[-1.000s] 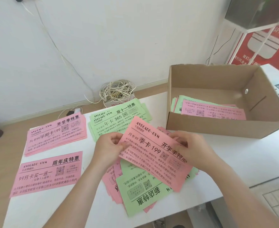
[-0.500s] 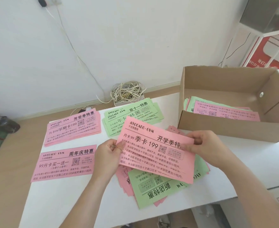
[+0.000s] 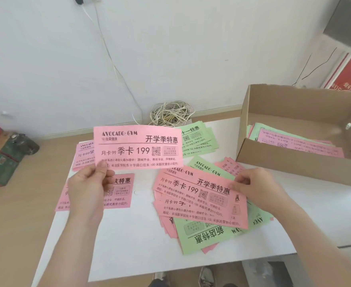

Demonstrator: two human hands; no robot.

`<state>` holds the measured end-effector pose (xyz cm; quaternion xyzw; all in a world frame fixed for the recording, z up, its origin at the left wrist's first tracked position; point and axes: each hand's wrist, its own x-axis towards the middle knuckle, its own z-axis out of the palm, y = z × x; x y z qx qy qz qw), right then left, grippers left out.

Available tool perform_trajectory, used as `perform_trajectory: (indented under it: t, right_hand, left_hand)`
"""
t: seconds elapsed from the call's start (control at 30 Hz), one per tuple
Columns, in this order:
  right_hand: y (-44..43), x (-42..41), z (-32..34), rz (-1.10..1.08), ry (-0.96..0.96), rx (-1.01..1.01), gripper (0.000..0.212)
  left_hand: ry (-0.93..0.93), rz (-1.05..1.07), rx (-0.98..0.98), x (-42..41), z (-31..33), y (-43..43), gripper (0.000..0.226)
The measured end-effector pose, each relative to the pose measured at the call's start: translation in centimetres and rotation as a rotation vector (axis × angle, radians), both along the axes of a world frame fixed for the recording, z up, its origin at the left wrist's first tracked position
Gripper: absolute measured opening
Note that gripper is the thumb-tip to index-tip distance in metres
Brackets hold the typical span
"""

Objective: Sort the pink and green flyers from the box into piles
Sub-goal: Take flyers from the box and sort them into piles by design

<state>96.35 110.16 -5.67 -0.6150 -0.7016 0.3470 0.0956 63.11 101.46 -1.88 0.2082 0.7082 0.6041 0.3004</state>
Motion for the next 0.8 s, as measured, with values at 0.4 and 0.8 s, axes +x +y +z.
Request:
perform_trajectory:
  t: [0.4,0.8]
  right_hand:
    - [0.1,0.2,-1.2,-0.030,0.171,0.068,0.015]
    - [-0.6,1.0,-0.6,-0.013,0.275,0.067,0.017]
  left_hand:
    - [0.930,-0.373,-0.630,6.1,-4.5,0.9,0.023]
    - [1.664,-1.057,-0.365,8.4,-4.3,5.1,0.110]
